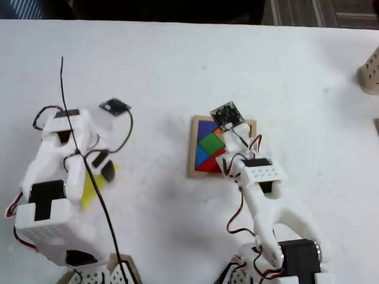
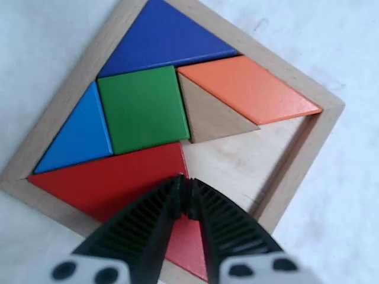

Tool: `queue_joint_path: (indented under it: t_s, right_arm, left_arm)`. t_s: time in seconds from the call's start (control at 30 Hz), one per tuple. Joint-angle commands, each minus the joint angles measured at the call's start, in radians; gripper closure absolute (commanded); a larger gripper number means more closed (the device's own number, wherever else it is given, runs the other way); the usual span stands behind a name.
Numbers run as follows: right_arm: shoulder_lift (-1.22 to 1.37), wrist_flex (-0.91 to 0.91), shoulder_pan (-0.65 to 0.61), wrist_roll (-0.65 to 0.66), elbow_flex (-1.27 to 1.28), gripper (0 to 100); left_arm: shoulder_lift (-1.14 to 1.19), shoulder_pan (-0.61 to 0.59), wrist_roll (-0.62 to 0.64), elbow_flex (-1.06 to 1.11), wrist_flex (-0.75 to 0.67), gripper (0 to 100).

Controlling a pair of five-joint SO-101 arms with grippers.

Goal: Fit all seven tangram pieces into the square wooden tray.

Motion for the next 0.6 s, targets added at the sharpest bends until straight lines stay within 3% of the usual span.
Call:
queue_joint_path:
  t_s: [0.0, 0.23, 0.57]
  right_arm:
    - [0.004, 0.004, -0.033, 0.011, 0.008, 98.1]
    - [0.004, 0.004, -0.033, 0.012, 0.008, 98.1]
    - [0.002, 0.004, -0.033, 0.012, 0.008, 98.1]
  left_arm:
    - [-0.005, -0.015, 0.224, -0.074, -0.043, 81]
    - [0.001, -0.015, 0.697, -0.107, -0.051, 81]
    - [-0.005, -0.143, 0.982, -0.215, -0.038, 81]
